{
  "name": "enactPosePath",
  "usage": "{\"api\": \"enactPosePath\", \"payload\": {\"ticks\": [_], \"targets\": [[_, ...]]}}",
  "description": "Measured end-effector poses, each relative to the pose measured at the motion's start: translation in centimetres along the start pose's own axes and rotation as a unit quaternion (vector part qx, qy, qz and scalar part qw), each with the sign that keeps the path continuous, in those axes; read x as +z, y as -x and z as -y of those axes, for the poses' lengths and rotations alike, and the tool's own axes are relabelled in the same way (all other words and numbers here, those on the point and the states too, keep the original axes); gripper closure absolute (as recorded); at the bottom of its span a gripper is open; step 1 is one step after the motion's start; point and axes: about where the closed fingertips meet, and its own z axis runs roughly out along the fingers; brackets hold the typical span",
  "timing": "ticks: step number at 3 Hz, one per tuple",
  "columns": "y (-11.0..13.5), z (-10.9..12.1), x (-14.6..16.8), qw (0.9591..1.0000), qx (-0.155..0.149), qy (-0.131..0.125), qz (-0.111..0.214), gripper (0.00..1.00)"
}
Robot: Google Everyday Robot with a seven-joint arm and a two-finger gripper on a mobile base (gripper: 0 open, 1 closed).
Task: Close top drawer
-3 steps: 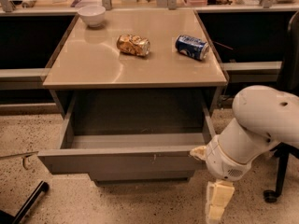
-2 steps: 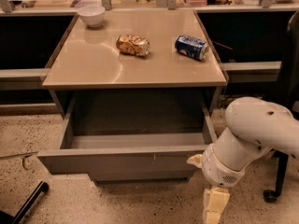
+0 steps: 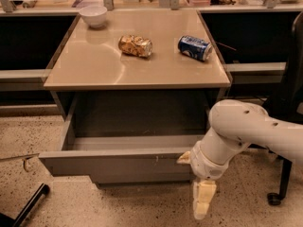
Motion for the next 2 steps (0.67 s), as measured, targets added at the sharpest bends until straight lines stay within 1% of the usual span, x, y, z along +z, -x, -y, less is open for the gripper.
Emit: {"api": "enactPosePath", "payload": {"ticks": [1,2], "targets": [[1.1,3.3,0.5,0.9994,-0.027,-0.021,-0.001,0.0],[2.9,6.4,1.1,0.9976,-0.06,-0.033,0.005,0.0]]}}
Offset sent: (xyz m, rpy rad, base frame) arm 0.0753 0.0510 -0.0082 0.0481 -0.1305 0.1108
